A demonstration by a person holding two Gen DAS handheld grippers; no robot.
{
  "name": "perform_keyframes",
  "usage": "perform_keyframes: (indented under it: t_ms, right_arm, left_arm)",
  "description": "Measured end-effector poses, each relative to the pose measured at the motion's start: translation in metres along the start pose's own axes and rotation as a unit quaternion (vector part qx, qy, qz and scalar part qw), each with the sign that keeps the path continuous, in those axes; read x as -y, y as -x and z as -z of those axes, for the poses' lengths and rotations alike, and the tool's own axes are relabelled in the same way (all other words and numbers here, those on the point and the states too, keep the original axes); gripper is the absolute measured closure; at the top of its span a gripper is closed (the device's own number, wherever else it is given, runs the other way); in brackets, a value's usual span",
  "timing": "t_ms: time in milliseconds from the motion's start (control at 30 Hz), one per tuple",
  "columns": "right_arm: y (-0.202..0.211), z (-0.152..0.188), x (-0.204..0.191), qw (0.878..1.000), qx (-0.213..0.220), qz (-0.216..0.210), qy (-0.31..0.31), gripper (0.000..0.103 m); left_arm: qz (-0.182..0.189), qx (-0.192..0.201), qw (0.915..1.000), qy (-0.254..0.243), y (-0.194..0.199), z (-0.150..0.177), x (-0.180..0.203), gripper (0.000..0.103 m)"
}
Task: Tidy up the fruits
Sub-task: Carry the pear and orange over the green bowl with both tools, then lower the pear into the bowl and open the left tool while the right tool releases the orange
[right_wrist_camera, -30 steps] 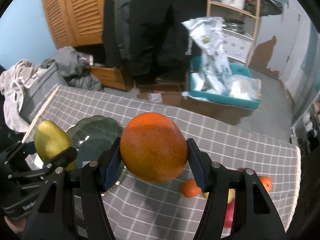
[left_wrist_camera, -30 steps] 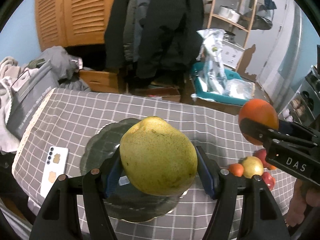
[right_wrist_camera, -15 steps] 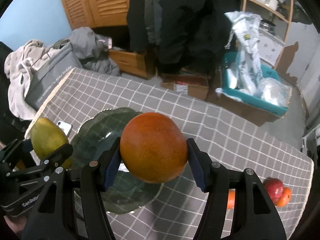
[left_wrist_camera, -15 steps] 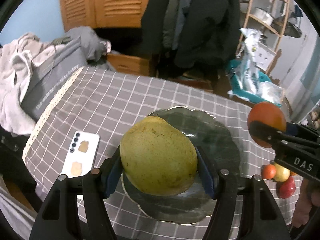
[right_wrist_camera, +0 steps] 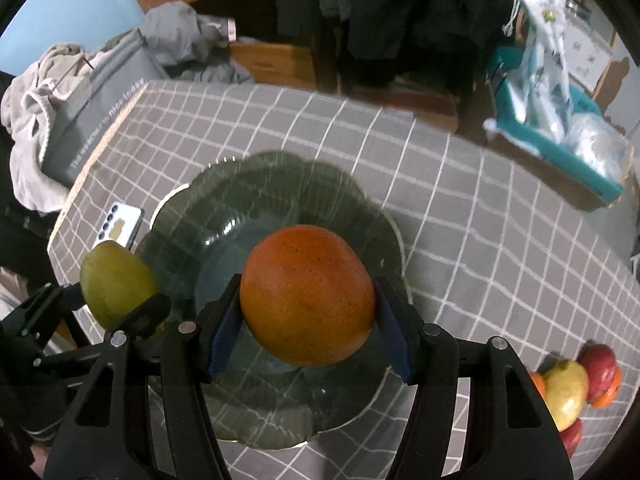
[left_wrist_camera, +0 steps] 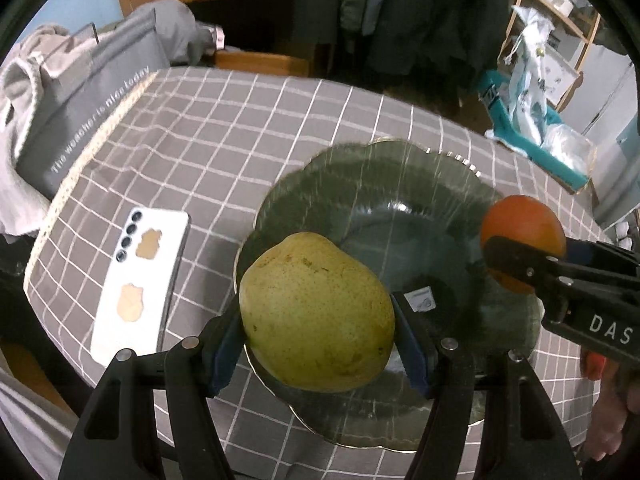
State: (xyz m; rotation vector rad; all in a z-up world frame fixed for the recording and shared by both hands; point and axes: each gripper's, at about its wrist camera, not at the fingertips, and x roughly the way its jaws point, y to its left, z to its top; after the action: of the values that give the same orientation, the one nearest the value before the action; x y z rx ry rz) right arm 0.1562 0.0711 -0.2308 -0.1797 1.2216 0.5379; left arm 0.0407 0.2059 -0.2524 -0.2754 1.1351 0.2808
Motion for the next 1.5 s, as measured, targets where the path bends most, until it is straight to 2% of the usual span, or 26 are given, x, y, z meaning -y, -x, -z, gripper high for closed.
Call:
perform_keyframes:
  t_ms: [433, 800, 833, 867, 933, 1067, 1300, 1367, 1433, 1500]
  right_arm:
    - [-0.024, 0.009, 0.0, 0.999, -0.034, -0.005, 0.006, 0.04]
    - [-0.029, 0.013, 0.002, 0.999, -0.044, -0.013, 0.002, 0.039]
    - [-0.03, 0.013, 0.002, 0.999, -0.047, -0.015, 0.0, 0.038]
    - [-0.031, 0.013, 0.002, 0.999, -0.05, -0.016, -0.002, 0.038]
    - [-0.033, 0.014, 0.002, 0.998, -0.055, -0.017, -0.003, 0.038]
    - [-0.037, 0.017, 0.003, 0.998, -0.061, -0.017, -0.007, 0.038]
    - [-0.032, 0.017, 0.003, 0.998, -0.05, -0.026, -0.014, 0.038]
    - [-0.028, 0.016, 0.004, 0.999, -0.037, -0.03, -0.018, 0.034]
    - [-0.016, 0.013, 0.004, 0.999, -0.01, -0.04, -0.022, 0.024]
    - [-0.007, 0.008, 0.001, 0.999, 0.004, -0.041, -0.018, 0.023]
  left_arm:
    - [-0.009, -0.04, 0.9991, -0.01, -0.025, 0.011, 0.004, 0.033]
    - [-0.02, -0.049, 0.9981, -0.03, -0.03, 0.013, 0.013, 0.033]
    - [-0.016, -0.045, 0.9984, -0.03, -0.029, 0.013, 0.013, 0.03]
    - [-0.014, -0.041, 0.9987, -0.027, -0.027, 0.013, 0.013, 0.023]
    - [-0.012, -0.03, 0.9992, -0.023, -0.022, 0.012, 0.011, 0.017]
    - [-0.006, -0.032, 0.9994, -0.013, -0.021, 0.01, 0.007, 0.016]
    - [-0.004, -0.029, 0.9995, -0.012, -0.018, 0.012, 0.007, 0.016]
    - [0.001, -0.027, 0.9996, -0.01, -0.016, 0.011, 0.006, 0.016]
    - [0.001, -0.026, 0.9996, -0.008, -0.014, 0.011, 0.006, 0.016]
    - [0.001, -0.023, 0.9997, -0.006, -0.012, 0.01, 0.006, 0.016]
